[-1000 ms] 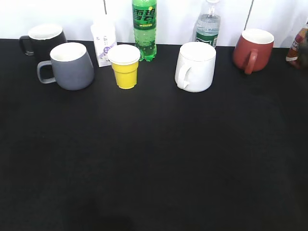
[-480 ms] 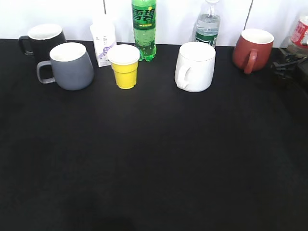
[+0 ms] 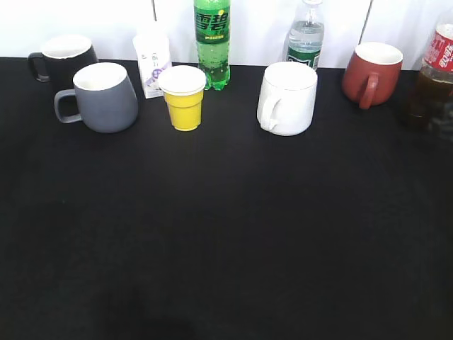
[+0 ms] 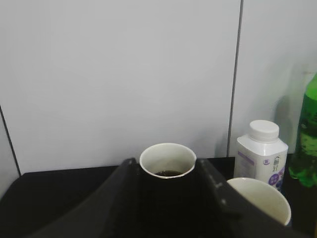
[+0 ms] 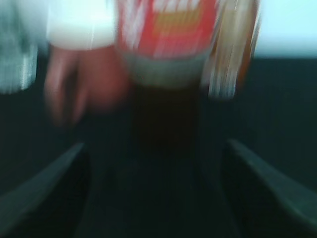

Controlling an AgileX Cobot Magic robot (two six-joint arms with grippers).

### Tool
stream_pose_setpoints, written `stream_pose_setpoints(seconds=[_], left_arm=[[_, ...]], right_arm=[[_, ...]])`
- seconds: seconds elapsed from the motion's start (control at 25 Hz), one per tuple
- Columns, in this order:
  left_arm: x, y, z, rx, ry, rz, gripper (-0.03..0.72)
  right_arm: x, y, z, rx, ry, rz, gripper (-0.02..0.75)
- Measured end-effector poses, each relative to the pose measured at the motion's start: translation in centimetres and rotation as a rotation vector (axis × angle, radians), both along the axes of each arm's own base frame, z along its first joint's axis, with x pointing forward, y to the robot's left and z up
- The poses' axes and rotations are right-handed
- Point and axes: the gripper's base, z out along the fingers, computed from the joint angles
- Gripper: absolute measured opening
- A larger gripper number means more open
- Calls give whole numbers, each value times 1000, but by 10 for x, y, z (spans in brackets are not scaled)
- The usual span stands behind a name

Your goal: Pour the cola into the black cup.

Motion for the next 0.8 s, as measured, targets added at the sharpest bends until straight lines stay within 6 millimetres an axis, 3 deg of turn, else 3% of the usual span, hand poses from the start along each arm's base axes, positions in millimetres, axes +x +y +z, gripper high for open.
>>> stream_pose_setpoints(seconds=[0.08, 0.2, 0.32, 0.4, 0.48, 0.56, 0.64, 0.68, 0.76, 0.8], left_arm=[[-11, -17, -6, 57, 147, -4, 315], [-37, -49, 3, 159, 354, 11, 342], [-67, -75, 21, 205, 544, -29, 357], [-91, -79, 45, 267, 614, -123, 477], [-122, -62, 66, 241, 593, -160, 545], [-164, -33, 86, 203, 504, -173, 553], [-205, -7, 94, 134, 400, -199, 543], [-223, 5, 88, 109, 369, -203, 540], [-243, 16, 66, 77, 366, -222, 532], [-248, 17, 56, 63, 364, -248, 531]], right_arm=[[-14, 6, 20, -42, 304, 25, 606], [-21, 19, 65, -71, 584, 45, 601], [-35, 34, 99, -94, 653, 89, 589], [-61, 37, 124, -67, 628, 101, 587], [-104, 33, 153, -51, 520, 111, 586], [-166, 28, 173, -10, 381, 137, 586], [-220, 26, 169, 14, 290, 186, 586], [-241, 25, 158, 22, 286, 209, 587], [-273, 23, 137, 25, 285, 227, 587], [-276, 23, 128, 19, 307, 232, 587]])
